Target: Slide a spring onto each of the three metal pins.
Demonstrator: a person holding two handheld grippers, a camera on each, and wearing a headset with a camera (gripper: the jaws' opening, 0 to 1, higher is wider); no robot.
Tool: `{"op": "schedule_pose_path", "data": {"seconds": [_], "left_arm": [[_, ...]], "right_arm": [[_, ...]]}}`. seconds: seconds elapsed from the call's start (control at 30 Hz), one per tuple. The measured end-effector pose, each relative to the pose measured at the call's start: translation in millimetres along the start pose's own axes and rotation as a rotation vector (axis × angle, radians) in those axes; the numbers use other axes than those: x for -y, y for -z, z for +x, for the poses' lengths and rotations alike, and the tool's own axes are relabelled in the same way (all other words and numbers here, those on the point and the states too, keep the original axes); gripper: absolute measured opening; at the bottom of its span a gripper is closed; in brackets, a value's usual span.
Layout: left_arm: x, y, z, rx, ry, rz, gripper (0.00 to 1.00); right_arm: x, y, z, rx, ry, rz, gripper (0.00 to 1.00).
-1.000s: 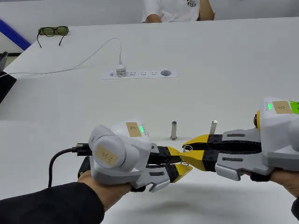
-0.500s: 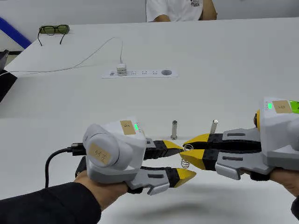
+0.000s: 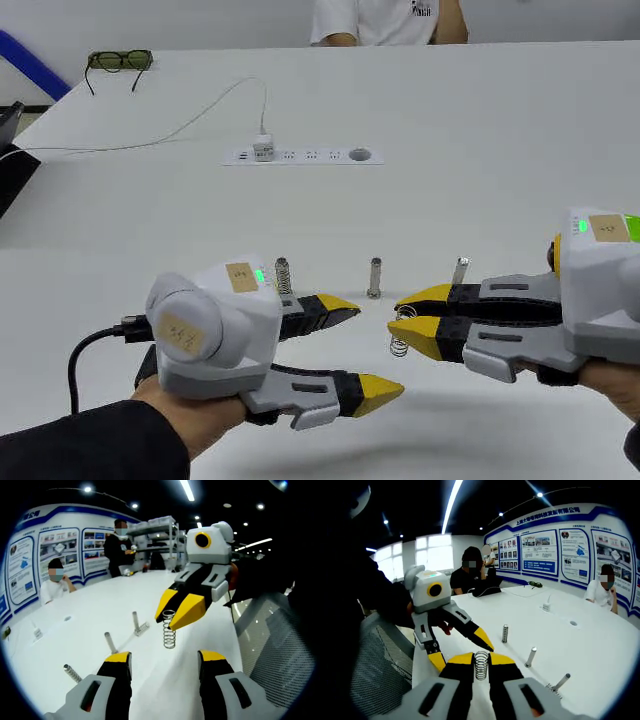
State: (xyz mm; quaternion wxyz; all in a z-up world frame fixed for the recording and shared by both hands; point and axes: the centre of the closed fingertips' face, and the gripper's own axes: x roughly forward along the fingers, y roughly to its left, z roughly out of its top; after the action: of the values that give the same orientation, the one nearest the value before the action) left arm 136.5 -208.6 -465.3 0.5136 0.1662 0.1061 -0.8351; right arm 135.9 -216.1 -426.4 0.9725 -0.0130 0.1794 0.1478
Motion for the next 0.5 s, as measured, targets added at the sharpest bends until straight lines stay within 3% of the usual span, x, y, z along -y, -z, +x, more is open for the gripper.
{"op": "schedule_pose_path", "data": {"seconds": [0.5], "left_arm": [[-17.2,19.3,-28.8,-0.010,-0.093,-0.050,0.61]], "right_arm": [[12.5,-5.4,3.1,-0.002,0.020,-0.012,0.12]]}}
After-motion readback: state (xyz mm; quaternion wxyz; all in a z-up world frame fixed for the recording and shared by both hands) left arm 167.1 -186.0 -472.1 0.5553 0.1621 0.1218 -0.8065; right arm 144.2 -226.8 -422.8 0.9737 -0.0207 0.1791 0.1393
